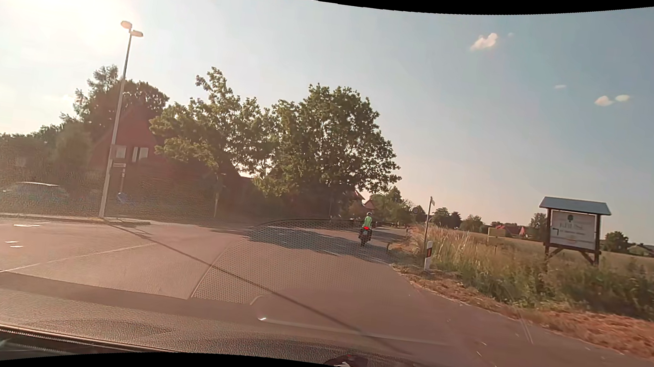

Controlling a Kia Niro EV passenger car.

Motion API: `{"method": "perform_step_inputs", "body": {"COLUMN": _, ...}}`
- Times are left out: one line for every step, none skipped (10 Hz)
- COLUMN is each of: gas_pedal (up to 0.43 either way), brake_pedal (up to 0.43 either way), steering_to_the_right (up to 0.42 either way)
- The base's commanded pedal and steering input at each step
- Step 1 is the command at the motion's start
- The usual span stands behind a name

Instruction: Follow the waypoints while adhering to traffic rules and regulations

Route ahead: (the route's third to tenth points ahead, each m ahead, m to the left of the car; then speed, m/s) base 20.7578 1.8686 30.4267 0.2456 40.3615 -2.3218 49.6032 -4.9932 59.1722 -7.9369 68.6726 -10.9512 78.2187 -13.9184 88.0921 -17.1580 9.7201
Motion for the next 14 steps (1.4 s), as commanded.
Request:
{"method": "perform_step_inputs", "body": {"gas_pedal": 0.22, "brake_pedal": 0.0, "steering_to_the_right": 0.019}}
{"method": "perform_step_inputs", "body": {"gas_pedal": 0.22, "brake_pedal": 0.0, "steering_to_the_right": 0.021}}
{"method": "perform_step_inputs", "body": {"gas_pedal": 0.22, "brake_pedal": 0.0, "steering_to_the_right": 0.029}}
{"method": "perform_step_inputs", "body": {"gas_pedal": 0.22, "brake_pedal": 0.0, "steering_to_the_right": 0.035}}
{"method": "perform_step_inputs", "body": {"gas_pedal": 0.22, "brake_pedal": 0.0, "steering_to_the_right": 0.036}}
{"method": "perform_step_inputs", "body": {"gas_pedal": 0.228, "brake_pedal": 0.0, "steering_to_the_right": 0.034}}
{"method": "perform_step_inputs", "body": {"gas_pedal": 0.228, "brake_pedal": 0.0, "steering_to_the_right": 0.033}}
{"method": "perform_step_inputs", "body": {"gas_pedal": 0.228, "brake_pedal": 0.0, "steering_to_the_right": 0.033}}
{"method": "perform_step_inputs", "body": {"gas_pedal": 0.228, "brake_pedal": 0.0, "steering_to_the_right": 0.033}}
{"method": "perform_step_inputs", "body": {"gas_pedal": 0.228, "brake_pedal": 0.0, "steering_to_the_right": 0.034}}
{"method": "perform_step_inputs", "body": {"gas_pedal": 0.248, "brake_pedal": 0.0, "steering_to_the_right": 0.036}}
{"method": "perform_step_inputs", "body": {"gas_pedal": 0.268, "brake_pedal": 0.0, "steering_to_the_right": 0.039}}
{"method": "perform_step_inputs", "body": {"gas_pedal": 0.268, "brake_pedal": 0.0, "steering_to_the_right": 0.041}}
{"method": "perform_step_inputs", "body": {"gas_pedal": 0.28, "brake_pedal": 0.0, "steering_to_the_right": 0.042}}
